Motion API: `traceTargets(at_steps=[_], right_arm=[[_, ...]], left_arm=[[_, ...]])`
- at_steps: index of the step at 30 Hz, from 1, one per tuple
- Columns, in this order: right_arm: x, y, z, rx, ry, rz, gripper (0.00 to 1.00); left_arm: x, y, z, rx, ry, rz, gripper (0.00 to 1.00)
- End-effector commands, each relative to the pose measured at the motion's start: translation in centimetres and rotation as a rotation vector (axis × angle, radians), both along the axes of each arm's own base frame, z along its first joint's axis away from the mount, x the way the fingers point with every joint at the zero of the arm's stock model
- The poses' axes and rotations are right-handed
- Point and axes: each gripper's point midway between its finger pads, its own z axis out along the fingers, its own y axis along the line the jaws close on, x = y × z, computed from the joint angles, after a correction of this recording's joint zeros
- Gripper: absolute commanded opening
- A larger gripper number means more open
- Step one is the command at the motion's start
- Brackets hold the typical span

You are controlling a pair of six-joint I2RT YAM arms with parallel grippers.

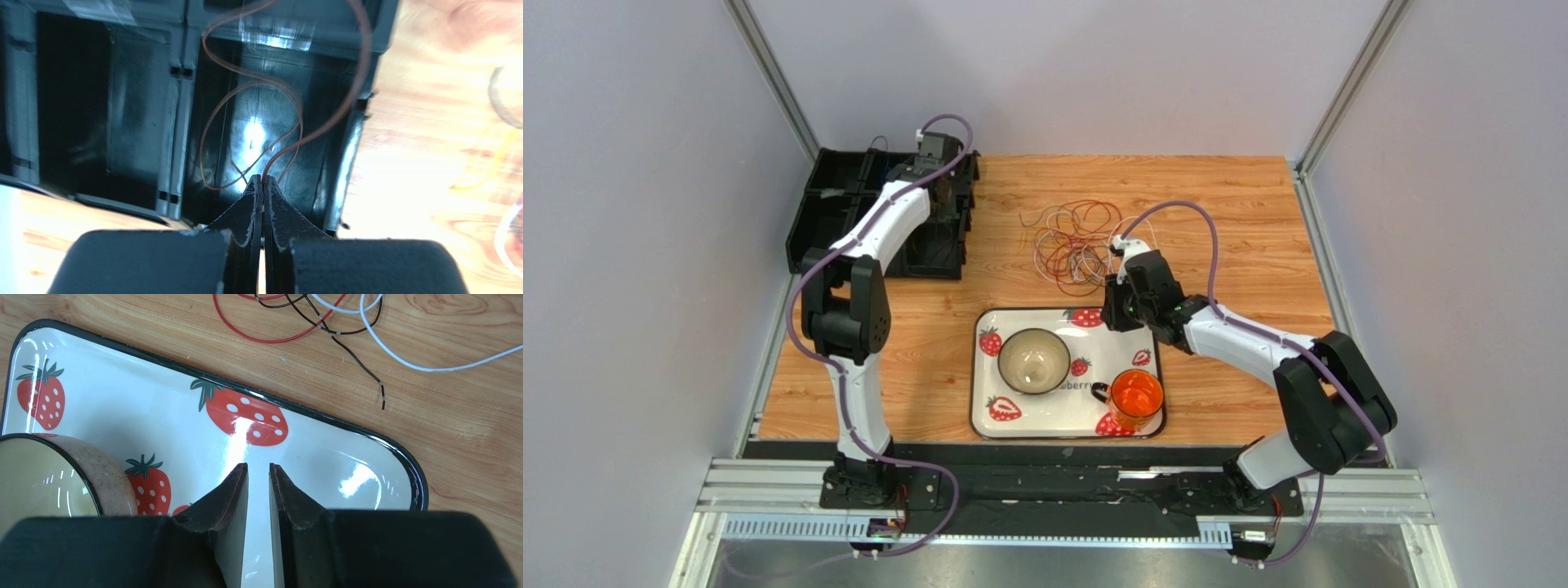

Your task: Untangle the cables

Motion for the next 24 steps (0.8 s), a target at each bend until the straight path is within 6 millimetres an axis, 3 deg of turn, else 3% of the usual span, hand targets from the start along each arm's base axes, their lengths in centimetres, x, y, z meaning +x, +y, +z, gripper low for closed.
traceTargets(at_steps=[1,3,4,6,7,10,14,20,24], right_arm=[[1.5,0.8,1.7,0.023,-0.052,0.01,0.22],[1.6,0.9,1.7,0.023,-0.05,0.011,0.22],[1.5,0.8,1.7,0.021,-0.049,0.012,0.22],[1.5,0.8,1.6,0.021,-0.047,0.011,0.22],[1.6,0.9,1.6,0.02,-0.048,0.012,0.22],[1.6,0.9,1.7,0.021,-0.047,0.013,0.22],[1.6,0.9,1.7,0.021,-0.046,0.012,0.21],[1.6,0.9,1.6,0.019,-0.044,0.015,0.2],[1.6,0.8,1.6,0.018,-0.047,0.005,0.19]], left_arm=[[-1.3,0.8,-1.8,-0.011,0.025,0.036,0.0],[-2.0,0.9,-2.9,-0.01,0.045,0.041,0.0],[-2.2,1.0,-3.1,-0.011,0.052,0.044,0.11],[-2.4,1.0,-3.4,-0.021,0.054,0.042,0.21],[-2.4,0.9,-3.1,-0.023,0.049,0.043,0.37],[-2.3,0.7,-1.3,-0.043,0.014,0.041,0.54],[-2.4,0.5,2.9,-0.069,-0.044,0.038,0.6],[-3.5,0.4,9.1,-0.1,-0.14,0.025,0.6],[-4.6,-1.7,11.8,-0.159,-0.189,-0.046,0.6]])
